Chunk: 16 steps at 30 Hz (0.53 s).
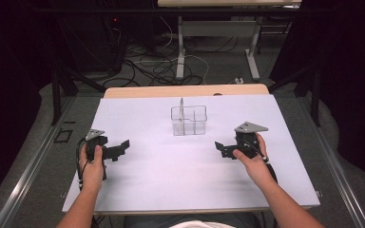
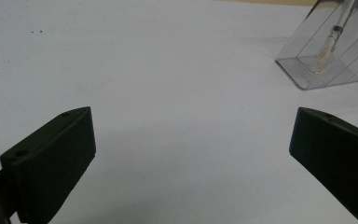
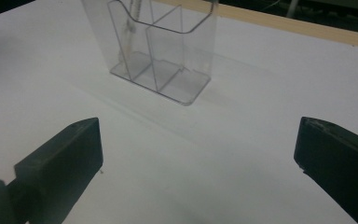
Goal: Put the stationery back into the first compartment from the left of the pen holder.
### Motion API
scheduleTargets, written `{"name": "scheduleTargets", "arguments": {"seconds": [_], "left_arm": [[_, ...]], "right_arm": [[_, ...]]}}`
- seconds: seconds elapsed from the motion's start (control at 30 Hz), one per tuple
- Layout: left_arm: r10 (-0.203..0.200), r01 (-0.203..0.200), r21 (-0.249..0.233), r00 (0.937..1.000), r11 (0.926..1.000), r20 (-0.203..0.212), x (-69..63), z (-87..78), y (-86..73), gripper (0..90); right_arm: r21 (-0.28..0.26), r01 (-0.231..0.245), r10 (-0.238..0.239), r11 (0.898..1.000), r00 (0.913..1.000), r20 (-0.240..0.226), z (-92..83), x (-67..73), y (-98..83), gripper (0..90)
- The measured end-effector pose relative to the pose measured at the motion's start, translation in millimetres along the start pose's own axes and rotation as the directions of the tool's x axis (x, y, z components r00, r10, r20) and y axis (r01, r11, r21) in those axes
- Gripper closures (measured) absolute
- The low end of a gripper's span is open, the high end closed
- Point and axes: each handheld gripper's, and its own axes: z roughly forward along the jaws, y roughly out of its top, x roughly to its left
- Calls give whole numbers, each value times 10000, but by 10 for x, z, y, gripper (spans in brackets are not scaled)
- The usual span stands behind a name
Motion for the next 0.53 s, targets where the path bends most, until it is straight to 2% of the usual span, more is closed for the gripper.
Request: {"name": "scheduleTargets", "arguments": {"seconds": [0.17, 0.3, 0.53], "left_arm": [[89, -89, 143, 9999, 9999, 62, -3, 8, 3, 1], [102, -103, 115, 9999, 9999, 61, -5, 10, 6, 2], [125, -125, 80, 9999, 9999, 31, -11, 12, 9, 2]], "right_arm": [[72, -610, 606, 9981, 9974, 394, 10, -149, -70, 4], [162, -1314, 1305, 9912, 9902, 502, 16, -250, -115, 2], [278, -2057, 2039, 9782, 9773, 566, 10, -366, -166, 2]]}}
